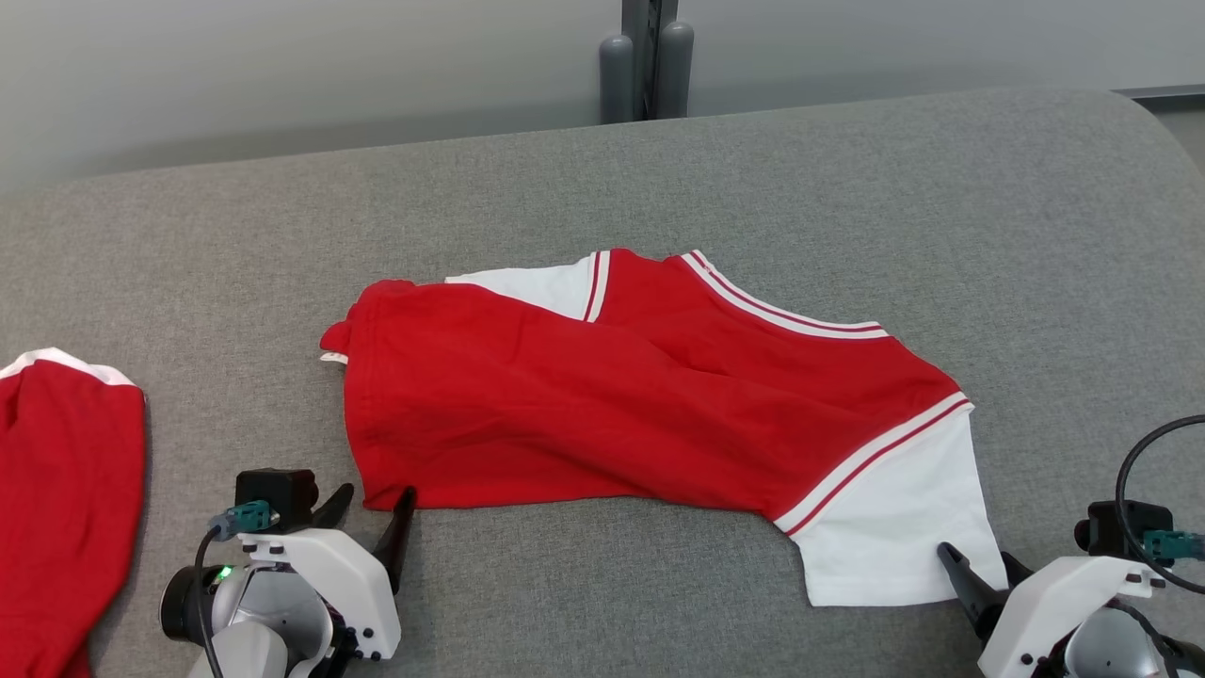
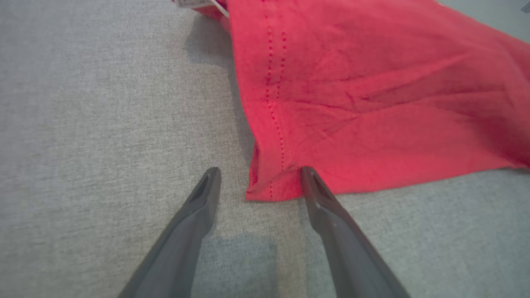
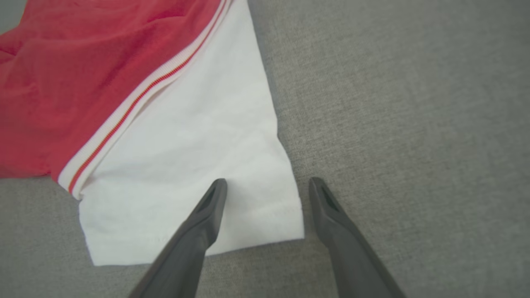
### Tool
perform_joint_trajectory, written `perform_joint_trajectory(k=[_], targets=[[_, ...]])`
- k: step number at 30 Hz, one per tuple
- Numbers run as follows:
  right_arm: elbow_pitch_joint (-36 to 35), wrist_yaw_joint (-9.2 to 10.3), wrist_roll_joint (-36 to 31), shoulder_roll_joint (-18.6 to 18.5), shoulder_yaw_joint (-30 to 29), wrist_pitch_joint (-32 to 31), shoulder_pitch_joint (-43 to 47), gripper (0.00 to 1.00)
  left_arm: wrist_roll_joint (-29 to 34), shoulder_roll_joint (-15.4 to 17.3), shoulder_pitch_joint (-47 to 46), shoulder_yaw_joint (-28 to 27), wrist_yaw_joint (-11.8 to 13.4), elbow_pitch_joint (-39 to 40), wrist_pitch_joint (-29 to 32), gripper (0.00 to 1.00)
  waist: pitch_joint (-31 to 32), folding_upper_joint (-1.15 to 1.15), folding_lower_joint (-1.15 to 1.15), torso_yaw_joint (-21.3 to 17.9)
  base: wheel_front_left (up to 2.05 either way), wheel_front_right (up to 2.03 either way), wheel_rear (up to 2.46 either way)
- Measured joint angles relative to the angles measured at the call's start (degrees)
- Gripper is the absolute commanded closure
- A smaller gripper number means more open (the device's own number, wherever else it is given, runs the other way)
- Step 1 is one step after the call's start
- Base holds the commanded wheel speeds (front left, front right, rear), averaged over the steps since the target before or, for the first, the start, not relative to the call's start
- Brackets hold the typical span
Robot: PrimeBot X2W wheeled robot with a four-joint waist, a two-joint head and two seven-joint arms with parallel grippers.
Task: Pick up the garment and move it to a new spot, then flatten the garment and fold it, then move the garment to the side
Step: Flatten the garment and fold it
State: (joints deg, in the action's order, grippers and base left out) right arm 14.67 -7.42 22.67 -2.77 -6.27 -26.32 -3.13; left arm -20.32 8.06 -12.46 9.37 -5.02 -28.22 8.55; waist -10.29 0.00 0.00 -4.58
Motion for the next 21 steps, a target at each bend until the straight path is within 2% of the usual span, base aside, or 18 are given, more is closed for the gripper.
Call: perform_joint_trajectory(k=[4, 5, 6, 8, 9, 21], targets=[[1.08, 0.00, 0.21, -0.12, 0.59, 0.65, -0.42, 0.02, -0.40, 0.02, -0.21, 0.38, -0.05, -0.43, -0.01, 0.00, 0.16, 0.00, 0.00, 0.10, 0.00, 0.00, 0.00], [1.20, 0.00, 0.41, -0.15, 0.90, 0.66, -0.46, 0.51, -0.41, 0.03, -0.22, 0.51, -0.07, -0.51, 0.00, 0.17, 0.23, 0.00, 0.00, 0.10, 0.00, 0.00, 0.00], [1.30, 0.00, 0.51, -0.16, 1.19, 0.74, -0.46, 0.63, -0.45, 0.04, -0.22, 0.62, -0.16, -0.57, 0.00, 0.31, 0.28, 0.00, 0.00, 0.10, 0.00, 0.00, 0.00], [1.40, 0.00, 0.64, -0.14, 1.74, 1.12, -0.46, 1.00, -0.57, 0.03, -0.22, 0.82, -0.22, -0.62, 0.01, 0.65, 0.34, 0.00, 0.00, 0.10, 0.00, 0.00, 0.00], [1.47, 0.00, 0.90, -0.11, 2.02, 1.24, -0.46, 1.00, -0.63, 0.03, -0.22, 0.92, -0.30, -0.60, 0.02, 1.00, 0.36, 0.00, 0.00, 0.11, 0.00, 0.00, 0.00], [0.86, 0.00, 2.61, -1.07, 3.70, 3.88, -0.18, 1.00, -2.11, 0.52, 0.83, 1.33, -0.69, 1.96, 0.31, 1.00, 1.62, 0.00, 0.00, 0.67, 0.00, 0.00, 0.00]])
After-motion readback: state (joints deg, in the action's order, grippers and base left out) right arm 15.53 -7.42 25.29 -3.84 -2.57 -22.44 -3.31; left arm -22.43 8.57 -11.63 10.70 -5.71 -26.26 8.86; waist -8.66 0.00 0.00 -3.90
